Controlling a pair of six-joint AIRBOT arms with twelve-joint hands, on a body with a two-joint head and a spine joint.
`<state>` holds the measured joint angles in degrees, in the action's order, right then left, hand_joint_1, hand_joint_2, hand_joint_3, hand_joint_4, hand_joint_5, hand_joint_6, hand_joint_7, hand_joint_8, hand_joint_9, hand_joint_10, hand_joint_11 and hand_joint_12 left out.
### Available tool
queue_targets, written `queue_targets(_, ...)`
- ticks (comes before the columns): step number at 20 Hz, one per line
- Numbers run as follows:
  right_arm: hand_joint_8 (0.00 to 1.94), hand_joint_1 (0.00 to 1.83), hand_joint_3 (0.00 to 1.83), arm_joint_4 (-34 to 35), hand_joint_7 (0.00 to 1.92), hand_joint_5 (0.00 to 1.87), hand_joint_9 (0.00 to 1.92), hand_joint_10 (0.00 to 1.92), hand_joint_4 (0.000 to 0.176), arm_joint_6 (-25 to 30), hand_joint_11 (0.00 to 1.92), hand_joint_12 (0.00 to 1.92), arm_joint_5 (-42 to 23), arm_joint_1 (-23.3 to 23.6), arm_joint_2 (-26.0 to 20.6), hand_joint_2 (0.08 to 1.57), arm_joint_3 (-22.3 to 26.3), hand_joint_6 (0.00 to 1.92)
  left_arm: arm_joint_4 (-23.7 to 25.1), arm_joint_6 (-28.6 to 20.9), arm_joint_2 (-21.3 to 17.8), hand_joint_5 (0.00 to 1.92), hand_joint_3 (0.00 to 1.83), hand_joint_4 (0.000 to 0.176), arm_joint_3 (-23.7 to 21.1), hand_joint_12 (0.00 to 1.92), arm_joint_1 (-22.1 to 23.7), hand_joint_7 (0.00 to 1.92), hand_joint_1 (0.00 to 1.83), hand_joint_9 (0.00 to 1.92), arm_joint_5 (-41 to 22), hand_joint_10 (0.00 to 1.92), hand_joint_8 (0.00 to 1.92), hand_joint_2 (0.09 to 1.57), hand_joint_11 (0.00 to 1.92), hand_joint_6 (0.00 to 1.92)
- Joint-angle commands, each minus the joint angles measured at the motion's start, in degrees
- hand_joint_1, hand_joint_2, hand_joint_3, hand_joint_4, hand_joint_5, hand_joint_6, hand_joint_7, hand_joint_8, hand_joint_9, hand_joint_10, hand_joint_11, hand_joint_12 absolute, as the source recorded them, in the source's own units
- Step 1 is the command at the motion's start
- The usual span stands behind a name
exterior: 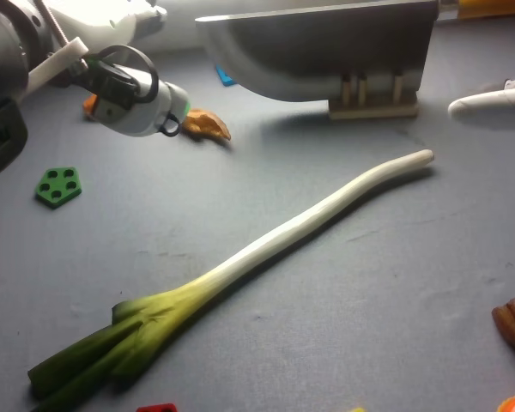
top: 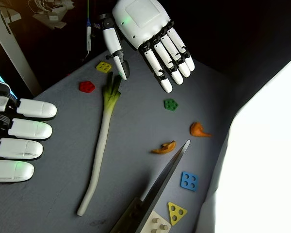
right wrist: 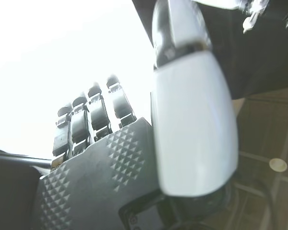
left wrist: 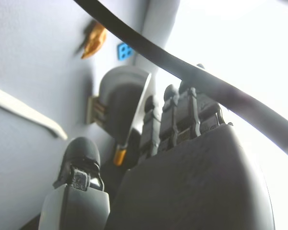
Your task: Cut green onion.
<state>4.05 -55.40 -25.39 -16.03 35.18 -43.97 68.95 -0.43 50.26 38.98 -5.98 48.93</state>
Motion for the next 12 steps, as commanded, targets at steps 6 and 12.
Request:
queue_targets(6,0.00,1.17,0.00,4.5,0.00,0.00,0.00,0.00,0.035,-0.3,0.00,0.00,-6.6,-0.2,3.6,0.96,-7.1,0.00,-1.9,0.3,1.1,0.09,0.01,0.031,0.0,0.13,-3.7,0.07,0.17,0.02,0.4,0.00,0.00,1.35,0.00,0.00)
queue_targets(12,0.00,1.13,0.00,7.5,0.00,0.00,0.00,0.00,0.033,-3.2,0.00,0.00,-6.7,-2.4,11.9,0.98,-18.5,0.00,-0.3,-3.3,1.1,0.05,0.00,0.040,-0.2,0.26,-4.4,0.09,0.22,0.06,1.2,0.00,0.00,1.35,0.00,0.00)
